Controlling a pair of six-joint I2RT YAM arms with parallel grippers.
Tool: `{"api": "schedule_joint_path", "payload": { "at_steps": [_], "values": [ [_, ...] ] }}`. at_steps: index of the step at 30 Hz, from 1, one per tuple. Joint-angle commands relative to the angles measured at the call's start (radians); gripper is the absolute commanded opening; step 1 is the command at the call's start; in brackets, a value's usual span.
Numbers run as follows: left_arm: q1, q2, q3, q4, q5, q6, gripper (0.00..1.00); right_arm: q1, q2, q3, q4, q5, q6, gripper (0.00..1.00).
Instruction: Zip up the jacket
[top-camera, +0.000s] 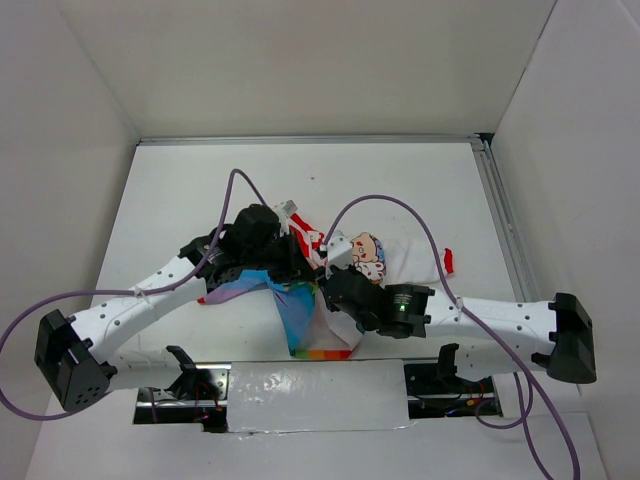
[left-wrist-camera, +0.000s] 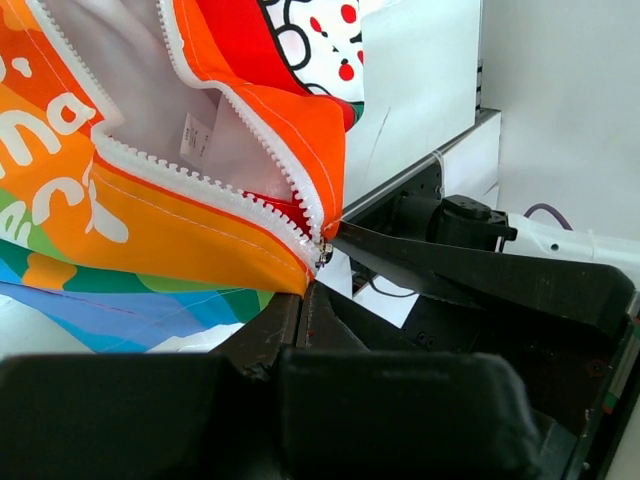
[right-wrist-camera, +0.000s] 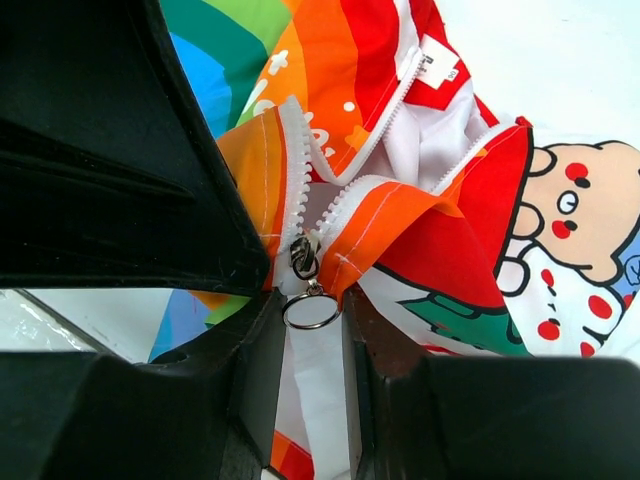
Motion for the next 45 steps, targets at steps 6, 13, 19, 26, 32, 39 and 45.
{"api": "schedule_joint_path", "payload": {
  "at_steps": [6,13,19,26,32,39,45],
  "values": [
    [-0.003,0.023,0.032,-0.013,-0.058,0.086,0.0,-0.016,-0.053,0.11,-0.121,-0.075,0.028,0.23],
    [-0.048,0.035,0.004,0.001,-0.133,0.138,0.0,-0.203,-0.013,0.227,-0.308,-0.613,-0.004,0.12],
    [-0.072,0.023,-0.014,0.019,-0.15,0.156,0.0,-0.318,-0.007,0.262,-0.365,-0.837,0.049,0.08],
    [-0.12,0.014,-0.043,0.022,-0.19,0.181,0.0,-0.507,0.028,0.291,-0.393,-1.223,0.126,0.0],
    [-0.174,0.01,-0.056,-0.012,-0.291,0.211,0.0,-0.509,0.088,0.308,-0.523,-1.069,0.145,0.0],
    [-0.181,-0.026,-0.16,0.073,-0.229,0.366,0.0,-0.535,0.112,0.239,-0.569,-1.136,0.123,0.0],
    [-0.192,-0.108,-0.247,0.163,-0.138,0.448,0.0,-0.558,0.149,0.25,-0.611,-1.063,0.071,0.0]
  ]
}}
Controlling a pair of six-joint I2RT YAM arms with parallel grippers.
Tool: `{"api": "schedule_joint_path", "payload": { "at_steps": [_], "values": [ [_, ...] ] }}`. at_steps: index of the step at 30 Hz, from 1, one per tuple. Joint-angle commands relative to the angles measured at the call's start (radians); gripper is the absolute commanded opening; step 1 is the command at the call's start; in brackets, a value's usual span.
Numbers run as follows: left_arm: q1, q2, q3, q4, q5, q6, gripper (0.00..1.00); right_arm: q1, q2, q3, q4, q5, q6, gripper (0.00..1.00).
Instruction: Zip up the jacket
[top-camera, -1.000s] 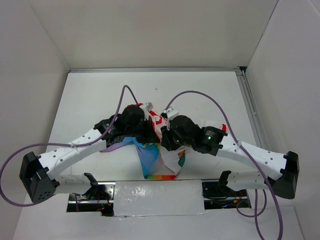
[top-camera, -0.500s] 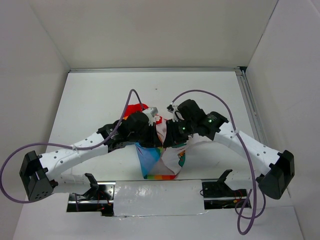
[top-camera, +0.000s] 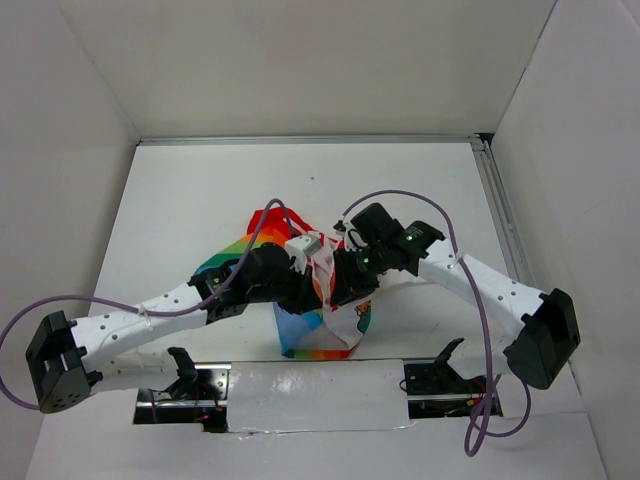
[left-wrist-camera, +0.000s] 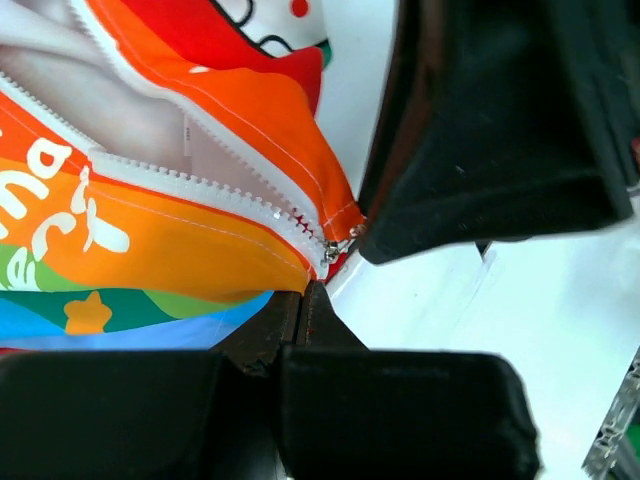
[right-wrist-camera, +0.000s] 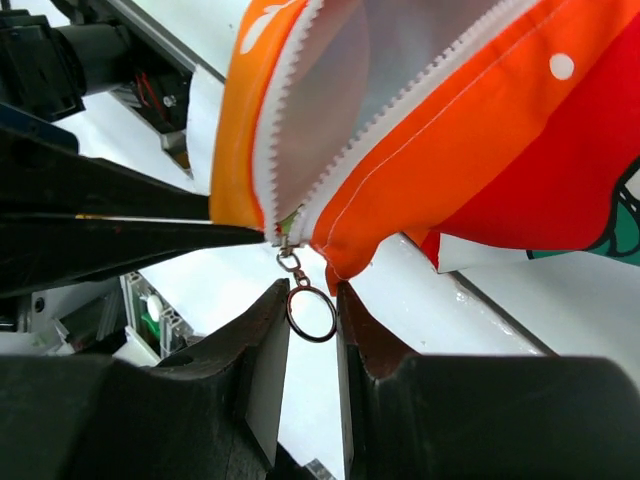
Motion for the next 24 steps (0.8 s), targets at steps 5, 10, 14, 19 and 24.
{"api": "schedule_joint_path", "payload": {
  "at_steps": [5,10,14,19,24],
  "values": [
    [0.002,-0.053,-0.038,-0.015,0.041,0.165,0.0,0.002,-0.027,-0.002,-0.025,-0.029,-0.074,0.0],
    [0.002,-0.018,-0.003,-0.023,0.063,0.193,0.0,0.015,-0.07,0.013,0.073,-0.032,-0.073,0.0],
    [0.0,-0.018,0.0,-0.049,0.057,0.161,0.0,0.045,-0.095,0.037,0.114,0.093,-0.079,0.0],
    [0.0,-0.027,0.038,-0.085,0.031,0.098,0.0,0.159,-0.087,0.032,0.081,0.194,-0.169,0.0],
    [0.0,-0.05,0.071,-0.104,0.032,0.083,0.0,0.245,-0.124,-0.061,0.166,0.184,-0.188,0.16]
  ]
}}
